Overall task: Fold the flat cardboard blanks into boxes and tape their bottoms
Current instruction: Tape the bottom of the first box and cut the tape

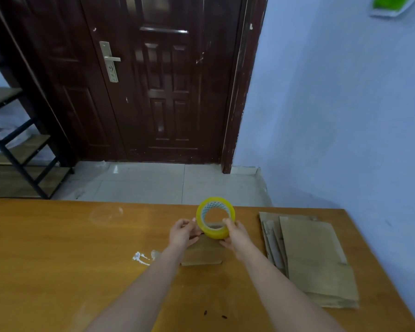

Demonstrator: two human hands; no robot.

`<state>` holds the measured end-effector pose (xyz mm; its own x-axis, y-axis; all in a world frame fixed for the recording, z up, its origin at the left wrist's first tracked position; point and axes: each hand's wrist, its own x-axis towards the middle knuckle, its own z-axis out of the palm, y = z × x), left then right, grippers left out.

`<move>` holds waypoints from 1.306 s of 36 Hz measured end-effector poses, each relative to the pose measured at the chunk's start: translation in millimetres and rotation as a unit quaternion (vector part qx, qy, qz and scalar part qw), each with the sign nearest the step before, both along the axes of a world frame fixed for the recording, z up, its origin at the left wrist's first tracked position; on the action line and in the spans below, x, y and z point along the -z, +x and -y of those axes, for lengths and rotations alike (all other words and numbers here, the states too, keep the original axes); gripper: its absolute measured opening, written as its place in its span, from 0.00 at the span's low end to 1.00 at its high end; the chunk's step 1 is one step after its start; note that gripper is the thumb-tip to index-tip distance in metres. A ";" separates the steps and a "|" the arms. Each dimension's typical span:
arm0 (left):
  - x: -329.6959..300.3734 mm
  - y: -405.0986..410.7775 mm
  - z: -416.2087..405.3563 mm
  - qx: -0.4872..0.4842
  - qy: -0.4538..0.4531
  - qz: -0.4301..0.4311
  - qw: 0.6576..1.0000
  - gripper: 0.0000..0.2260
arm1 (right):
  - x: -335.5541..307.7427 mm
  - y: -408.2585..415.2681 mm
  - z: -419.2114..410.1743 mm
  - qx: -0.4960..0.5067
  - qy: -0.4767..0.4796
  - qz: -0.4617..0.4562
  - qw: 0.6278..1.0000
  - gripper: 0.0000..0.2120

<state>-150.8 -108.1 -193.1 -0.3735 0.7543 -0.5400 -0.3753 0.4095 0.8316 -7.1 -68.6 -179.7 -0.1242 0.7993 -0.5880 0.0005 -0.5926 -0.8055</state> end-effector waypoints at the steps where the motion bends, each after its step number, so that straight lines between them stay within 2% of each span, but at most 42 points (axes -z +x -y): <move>1: -1.4 -1.1 -0.2 0.003 0.004 0.006 1.000 0.07 | -1.6 2.1 -1.2 -0.001 0.004 -0.004 1.000 0.10; 6: -7.3 -8.9 -4.0 0.015 0.017 0.052 0.998 0.06 | -9.6 8.6 -6.5 -0.049 0.068 0.008 0.996 0.10; 10: -9.1 -13.1 -5.5 0.011 0.014 0.096 0.995 0.10 | -16.6 5.2 -8.8 -0.084 0.103 0.019 0.991 0.06; 13: -14.5 -16.4 -4.0 0.014 0.003 0.120 0.993 0.13 | -22.7 2.0 -10.1 -0.105 0.124 0.023 0.986 0.09; 20: -29.8 -33.3 -1.3 0.006 -0.009 0.275 0.961 0.10 | -44.5 -5.9 -18.5 -0.164 0.162 0.029 0.973 0.13; 24: -39.3 -42.8 -5.7 0.039 -0.044 0.257 0.965 0.07 | -59.3 -8.5 -27.4 -0.207 0.197 0.030 0.958 0.15; 27: -49.5 -45.3 -12.1 0.043 -0.045 0.254 0.965 0.12 | -69.0 -10.7 -32.4 -0.219 0.219 0.051 0.949 0.17; 31: -58.4 -45.4 -20.8 0.035 -0.034 0.165 0.985 0.08 | -76.2 -11.6 -37.9 -0.238 0.260 0.136 0.926 0.29; 33: -60.2 -47.1 -26.5 -0.011 -0.021 0.130 0.991 0.08 | -78.9 -11.8 -39.1 -0.249 0.306 0.167 0.904 0.31; 34: -62.7 -50.0 -28.7 -0.041 -0.010 0.125 0.991 0.09 | -81.7 -10.4 -39.4 -0.257 0.333 0.186 0.888 0.28; 36: -71.6 -61.5 -30.5 -0.094 0.020 0.129 0.987 0.12 | -87.8 -1.6 -42.2 -0.297 0.387 0.273 0.829 0.21; 38: -79.2 -80.1 -28.9 -0.120 0.046 0.118 0.985 0.19 | -94.2 13.5 -45.4 -0.359 0.422 0.412 0.723 0.19; 39: -83.1 -88.6 -27.3 -0.124 0.058 0.106 0.985 0.21 | -96.2 20.8 -46.8 -0.387 0.434 0.485 0.653 0.19; 41: -91.7 -95.8 -23.5 -0.100 0.075 0.070 0.990 0.15 | -92.8 31.7 -49.7 -0.422 0.442 0.599 0.518 0.19; 42: -97.1 -93.5 -21.7 -0.076 0.081 0.052 0.992 0.12 | -90.1 35.4 -50.0 -0.424 0.435 0.627 0.488 0.18; 43: -101.1 -89.7 -21.2 -0.055 0.091 0.040 0.994 0.13 | -89.0 38.5 -50.8 -0.418 0.426 0.639 0.485 0.19; 44: -104.8 -85.0 -20.9 -0.040 0.107 0.041 0.993 0.15 | -89.4 42.2 -51.4 -0.407 0.418 0.640 0.501 0.19; 47: -113.9 -74.7 -22.0 -0.030 0.153 0.077 0.985 0.15 | -93.8 56.7 -55.0 -0.381 0.399 0.583 0.597 0.19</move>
<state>-225.5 -86.0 -79.2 -0.3531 0.8697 -0.3448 -0.5221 0.1226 0.8440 49.7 -13.6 -85.9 -0.5087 0.8553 -0.0990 0.8603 0.5093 -0.0202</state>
